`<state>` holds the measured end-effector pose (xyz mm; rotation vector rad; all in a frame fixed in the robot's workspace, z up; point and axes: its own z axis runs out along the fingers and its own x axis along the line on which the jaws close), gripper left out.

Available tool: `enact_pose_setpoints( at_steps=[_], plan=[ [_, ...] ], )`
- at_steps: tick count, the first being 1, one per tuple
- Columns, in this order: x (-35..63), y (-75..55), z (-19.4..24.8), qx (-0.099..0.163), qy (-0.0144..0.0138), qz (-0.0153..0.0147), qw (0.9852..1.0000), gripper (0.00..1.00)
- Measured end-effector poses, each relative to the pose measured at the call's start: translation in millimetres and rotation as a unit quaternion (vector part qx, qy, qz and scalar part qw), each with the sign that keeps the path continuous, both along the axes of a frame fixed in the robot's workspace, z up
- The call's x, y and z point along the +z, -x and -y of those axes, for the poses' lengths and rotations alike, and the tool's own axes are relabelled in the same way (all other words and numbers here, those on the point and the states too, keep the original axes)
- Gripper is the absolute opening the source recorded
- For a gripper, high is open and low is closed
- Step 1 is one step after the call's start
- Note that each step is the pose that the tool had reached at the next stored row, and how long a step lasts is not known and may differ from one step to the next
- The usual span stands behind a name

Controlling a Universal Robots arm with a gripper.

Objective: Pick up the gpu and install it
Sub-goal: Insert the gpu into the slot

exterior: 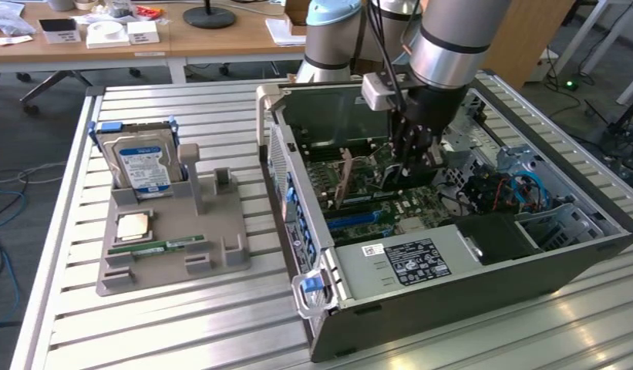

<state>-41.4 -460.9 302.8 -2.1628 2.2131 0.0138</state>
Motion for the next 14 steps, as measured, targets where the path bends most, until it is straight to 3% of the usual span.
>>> enact_pose_setpoints(
  at_steps=[7,14],
  plan=[
    [-0.8,0.0,0.0,0.000,-0.0001,0.0001,1.0000,0.26],
    [-9.1,0.5,0.0,0.000,0.0000,0.0004,1.0000,0.26]
  ],
)
